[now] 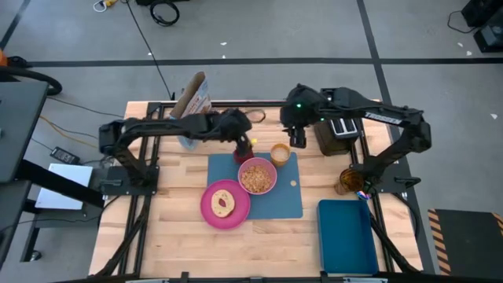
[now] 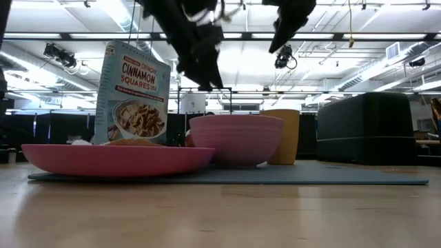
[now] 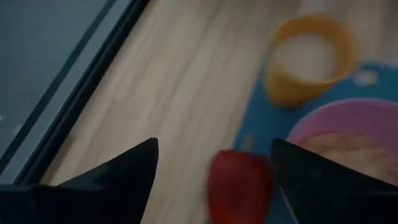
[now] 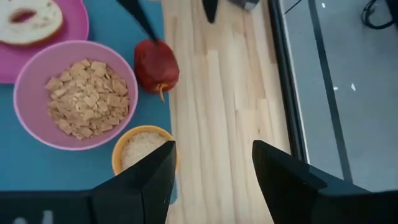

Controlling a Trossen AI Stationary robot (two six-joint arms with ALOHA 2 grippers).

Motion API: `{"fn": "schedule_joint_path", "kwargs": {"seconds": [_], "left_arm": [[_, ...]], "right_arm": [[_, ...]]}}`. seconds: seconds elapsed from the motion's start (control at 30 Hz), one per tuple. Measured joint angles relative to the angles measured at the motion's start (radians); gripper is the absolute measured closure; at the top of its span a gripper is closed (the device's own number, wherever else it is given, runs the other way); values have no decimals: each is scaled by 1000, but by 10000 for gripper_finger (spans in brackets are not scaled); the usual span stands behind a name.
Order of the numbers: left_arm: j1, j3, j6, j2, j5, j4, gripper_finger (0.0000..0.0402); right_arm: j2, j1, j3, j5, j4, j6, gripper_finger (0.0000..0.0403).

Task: Arrange a breakfast setting
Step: Put the red apple on the blue placemat above the pink bowl

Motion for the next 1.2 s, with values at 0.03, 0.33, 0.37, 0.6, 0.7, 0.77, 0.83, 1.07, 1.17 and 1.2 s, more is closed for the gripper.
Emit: {"fn": "schedule_joint_path", "kwargs": {"seconds": [0.03, 0.33, 0.37, 0.6, 0.7, 0.77, 0.83, 1.07, 1.17, 1.2], "left_arm": [[15, 12, 0, 20, 2, -1, 82], [88, 19, 61, 138, 200, -52, 89], [88, 19, 79, 141, 217, -61, 89], [87, 20, 105, 166, 277, -40, 88], [94, 19, 114, 193, 271, -30, 88], [95, 18, 127, 203, 271, -34, 88], [95, 20, 131, 213, 275, -27, 88], [86, 19, 157, 213, 315, -40, 88], [87, 19, 176, 213, 315, -40, 88], [87, 19, 184, 212, 315, -39, 88]], "right_arm": [[-12, 1, 0, -1, -6, 10, 183], [-54, 26, 0, -3, -64, 56, 183], [-54, 28, 0, -3, -65, 59, 183], [-54, 43, -48, -3, -44, 70, 183], [-54, 45, -93, -3, -35, 82, 183], [-54, 46, -122, -3, -31, 89, 183], [-54, 46, -149, -3, -28, 100, 183], [-54, 46, -187, -3, -28, 109, 183], [-54, 46, -187, -3, -27, 109, 183], [-54, 46, -187, -3, -27, 109, 183]]}}
